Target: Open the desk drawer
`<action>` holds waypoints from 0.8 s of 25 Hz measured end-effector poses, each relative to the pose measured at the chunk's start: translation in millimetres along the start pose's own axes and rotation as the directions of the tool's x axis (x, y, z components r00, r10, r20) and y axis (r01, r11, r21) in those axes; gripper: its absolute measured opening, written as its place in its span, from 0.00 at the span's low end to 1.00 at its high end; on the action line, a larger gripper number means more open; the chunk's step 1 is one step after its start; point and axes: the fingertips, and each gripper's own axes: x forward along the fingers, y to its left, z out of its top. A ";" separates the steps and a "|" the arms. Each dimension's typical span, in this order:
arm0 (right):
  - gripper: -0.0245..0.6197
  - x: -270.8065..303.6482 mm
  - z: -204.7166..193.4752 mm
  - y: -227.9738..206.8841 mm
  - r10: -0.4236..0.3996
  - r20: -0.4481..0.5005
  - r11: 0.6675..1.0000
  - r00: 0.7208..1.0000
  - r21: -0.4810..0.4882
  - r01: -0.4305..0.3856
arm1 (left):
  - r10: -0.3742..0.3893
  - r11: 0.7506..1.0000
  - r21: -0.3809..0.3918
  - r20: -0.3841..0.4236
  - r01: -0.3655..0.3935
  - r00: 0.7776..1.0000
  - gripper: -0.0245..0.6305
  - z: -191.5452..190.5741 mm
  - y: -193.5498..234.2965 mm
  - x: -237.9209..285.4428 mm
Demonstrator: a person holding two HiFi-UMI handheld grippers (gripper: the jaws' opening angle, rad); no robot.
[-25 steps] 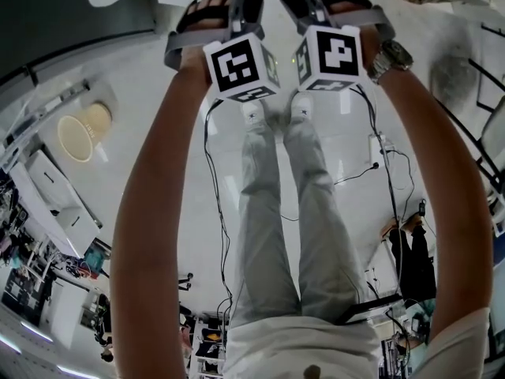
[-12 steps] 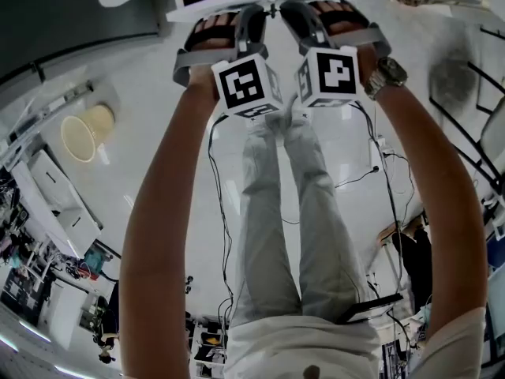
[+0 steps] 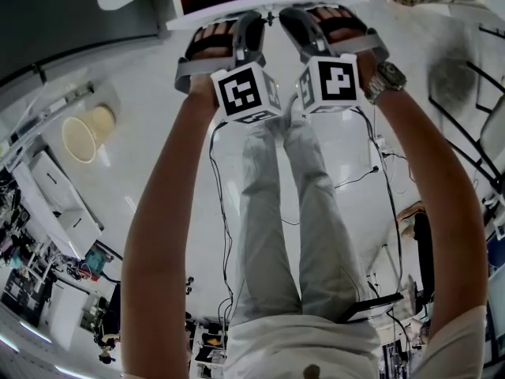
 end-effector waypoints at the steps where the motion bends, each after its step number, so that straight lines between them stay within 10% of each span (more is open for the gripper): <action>1: 0.10 0.6 0.0 -0.4 -0.001 0.001 1.000 1.000 0.006 0.001 | 0.008 1.000 -0.011 0.004 -0.008 1.000 0.10 -0.2 1.2 0.4; 7: 0.13 -3.1 1.7 1.1 0.025 0.021 0.996 0.999 0.084 -0.027 | 0.050 0.995 -0.092 0.065 -0.044 0.997 0.14 3.3 4.3 -3.9; 12: 0.27 -19.7 1.2 -3.8 -0.001 0.062 0.974 0.998 0.225 -0.012 | 0.089 0.949 -0.311 0.108 -0.051 0.990 0.22 8.7 11.3 -19.4; 20: 0.08 -65.5 8.3 -33.2 -0.082 0.146 0.701 0.986 0.712 -0.047 | 0.097 0.775 -0.632 0.128 0.006 0.987 0.05 7.1 23.6 -59.1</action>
